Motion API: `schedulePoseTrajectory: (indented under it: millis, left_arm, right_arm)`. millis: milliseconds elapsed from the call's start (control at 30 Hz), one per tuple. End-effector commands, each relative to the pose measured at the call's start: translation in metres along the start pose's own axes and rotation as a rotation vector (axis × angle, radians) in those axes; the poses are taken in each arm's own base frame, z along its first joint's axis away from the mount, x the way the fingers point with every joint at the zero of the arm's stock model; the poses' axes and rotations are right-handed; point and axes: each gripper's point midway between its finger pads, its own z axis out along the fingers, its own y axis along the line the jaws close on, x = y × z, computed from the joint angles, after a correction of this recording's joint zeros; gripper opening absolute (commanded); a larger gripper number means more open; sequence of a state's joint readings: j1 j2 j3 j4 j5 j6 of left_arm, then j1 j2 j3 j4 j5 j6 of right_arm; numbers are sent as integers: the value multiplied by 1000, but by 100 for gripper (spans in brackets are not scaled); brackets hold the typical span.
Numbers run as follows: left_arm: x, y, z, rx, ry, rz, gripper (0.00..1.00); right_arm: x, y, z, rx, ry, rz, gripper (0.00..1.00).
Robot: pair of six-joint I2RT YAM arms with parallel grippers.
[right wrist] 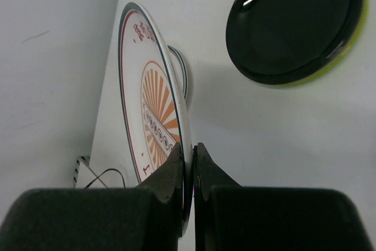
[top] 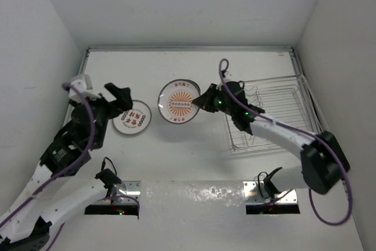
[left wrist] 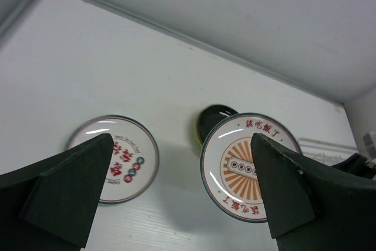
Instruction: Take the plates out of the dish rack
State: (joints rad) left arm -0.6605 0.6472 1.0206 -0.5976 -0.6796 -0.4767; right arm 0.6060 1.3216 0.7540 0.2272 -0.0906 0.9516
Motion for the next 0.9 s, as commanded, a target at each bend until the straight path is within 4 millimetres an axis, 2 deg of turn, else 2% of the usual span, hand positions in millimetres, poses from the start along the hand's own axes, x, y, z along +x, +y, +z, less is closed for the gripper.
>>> schedulePoseTrajectory:
  millis: [0,33,67,100,133,167,200,267,300,367,400,433,467,500,533,600,667,700,733,767,867]
  left_arm:
    - [-18,53,-18,-187,-107,64,100]
    - [-11,59,-19,-195,-106,69,100]
    - [-15,63,-25,-182,-135,34,100]
    - [-13,65,-26,-176,-145,24,100]
    - [-6,69,-27,-163,-150,16,100]
    - [-6,69,-28,-149,-159,3,100]
    - [-4,66,-28,-127,-153,2,100]
    - [-6,66,-30,-118,-162,-5,100]
    - [-4,66,-29,-117,-158,1,100]
    - [-1,64,-26,-117,-145,15,100]
    - [1,62,-25,-112,-136,21,100]
    - [3,60,-22,-112,-125,34,100]
    - [5,60,-21,-116,-119,42,100]
    - [6,59,-20,-118,-113,50,100]
    - [8,58,-18,-119,-104,58,100]
    - [11,55,-15,-110,-89,70,100]
    - [12,53,-15,-103,-83,74,100]
    - [13,53,-15,-103,-82,75,100]
    - [13,53,-15,-101,-82,74,100]
    - [12,53,-16,-101,-86,71,100]
    - [9,55,-18,-99,-96,58,100]
  right_arm:
    - [-19,60,38,-161,-42,12,0]
    - [-22,67,50,-142,-33,-6,0]
    - [-21,64,62,-106,-39,-17,0]
    - [1,52,83,-65,10,-30,0]
    - [-4,62,93,-61,11,-45,0]
    - [-1,61,103,-44,20,-49,0]
    - [7,62,122,-31,38,-52,0]
    - [22,57,138,5,83,-52,0]
    - [34,54,152,25,116,-54,1]
    - [48,52,166,47,152,-55,2]
    - [53,61,172,34,161,-59,3]
    - [72,54,180,52,195,-66,4]
    - [74,51,184,58,200,-66,4]
    - [78,59,188,44,204,-72,7]
    - [90,55,194,48,225,-78,9]
    - [98,66,198,27,254,-119,13]
    - [109,66,203,35,279,-152,17]
    - [108,75,204,17,275,-174,25]
    - [112,73,203,32,291,-187,32]
    - [115,76,202,38,303,-217,49]
    - [117,86,207,51,318,-299,82]
